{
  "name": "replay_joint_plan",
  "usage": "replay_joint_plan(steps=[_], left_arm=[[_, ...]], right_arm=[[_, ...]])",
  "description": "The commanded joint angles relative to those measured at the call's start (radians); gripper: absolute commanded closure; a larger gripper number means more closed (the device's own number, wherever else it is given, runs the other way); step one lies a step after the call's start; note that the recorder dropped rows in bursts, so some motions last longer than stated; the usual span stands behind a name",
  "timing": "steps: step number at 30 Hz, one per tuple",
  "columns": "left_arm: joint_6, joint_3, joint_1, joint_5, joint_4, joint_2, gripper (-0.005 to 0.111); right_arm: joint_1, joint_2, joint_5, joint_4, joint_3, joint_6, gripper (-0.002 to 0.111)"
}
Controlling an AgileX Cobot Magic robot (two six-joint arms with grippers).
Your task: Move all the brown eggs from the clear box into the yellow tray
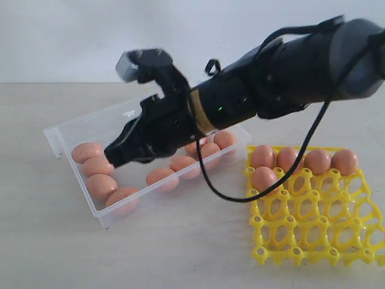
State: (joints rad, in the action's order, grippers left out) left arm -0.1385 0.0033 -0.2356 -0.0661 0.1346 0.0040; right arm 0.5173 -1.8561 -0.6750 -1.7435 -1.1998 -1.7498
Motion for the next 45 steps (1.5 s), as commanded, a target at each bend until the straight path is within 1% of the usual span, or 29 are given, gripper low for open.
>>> replay_joint_plan(steps=[1, 3, 5, 6, 9, 11, 13, 18, 23, 25, 27, 30, 33, 36, 45], left_arm=[[-0.002, -0.003, 0.001, 0.013, 0.000, -0.004, 0.103], [-0.002, -0.003, 0.001, 0.013, 0.000, -0.004, 0.103], [-0.002, -0.003, 0.001, 0.013, 0.000, -0.004, 0.103], [-0.002, -0.003, 0.001, 0.013, 0.000, -0.004, 0.103], [-0.002, -0.003, 0.001, 0.013, 0.000, -0.004, 0.103], [-0.002, -0.003, 0.001, 0.013, 0.000, -0.004, 0.103], [-0.002, -0.003, 0.001, 0.013, 0.000, -0.004, 0.103], [-0.002, -0.003, 0.001, 0.013, 0.000, -0.004, 0.103], [-0.002, -0.003, 0.001, 0.013, 0.000, -0.004, 0.103], [-0.002, -0.003, 0.001, 0.013, 0.000, -0.004, 0.103], [-0.002, -0.003, 0.001, 0.013, 0.000, -0.004, 0.103], [-0.002, -0.003, 0.001, 0.013, 0.000, -0.004, 0.103], [-0.002, -0.003, 0.001, 0.013, 0.000, -0.004, 0.103], [-0.002, -0.003, 0.001, 0.013, 0.000, -0.004, 0.103], [-0.002, -0.003, 0.001, 0.013, 0.000, -0.004, 0.103]], right_arm=[[0.052, -0.030, 0.058, -0.001, 0.002, 0.254, 0.108], [0.074, -0.030, 0.151, -0.001, 0.000, 0.356, 0.107], [0.096, -0.034, 0.236, -0.001, -0.013, 0.459, 0.100], [0.109, -0.041, 0.288, -0.001, -0.027, 0.496, 0.093], [0.139, -0.093, 0.426, -0.001, -0.098, 0.508, 0.065], [0.152, -0.143, 0.483, -0.001, -0.163, 0.508, 0.052], [0.155, -0.190, 0.497, -0.001, -0.216, 0.498, 0.047], [0.163, -0.304, 0.508, -0.001, -0.352, 0.476, 0.048], [0.163, -0.463, 0.525, -0.001, -0.539, 0.466, 0.048], [0.163, -0.493, 0.530, -0.001, -0.581, 0.451, 0.048], [0.163, -0.510, 0.541, -0.001, -0.588, 0.447, 0.048], [0.163, -0.539, 0.604, 0.004, -0.588, 0.443, 0.048], [0.163, -0.555, 0.583, 0.004, -0.588, 0.442, 0.048], [0.163, -0.577, 0.525, 0.000, -0.588, 0.463, 0.048], [0.161, -0.610, 0.526, 0.000, -0.588, 0.508, 0.048]])
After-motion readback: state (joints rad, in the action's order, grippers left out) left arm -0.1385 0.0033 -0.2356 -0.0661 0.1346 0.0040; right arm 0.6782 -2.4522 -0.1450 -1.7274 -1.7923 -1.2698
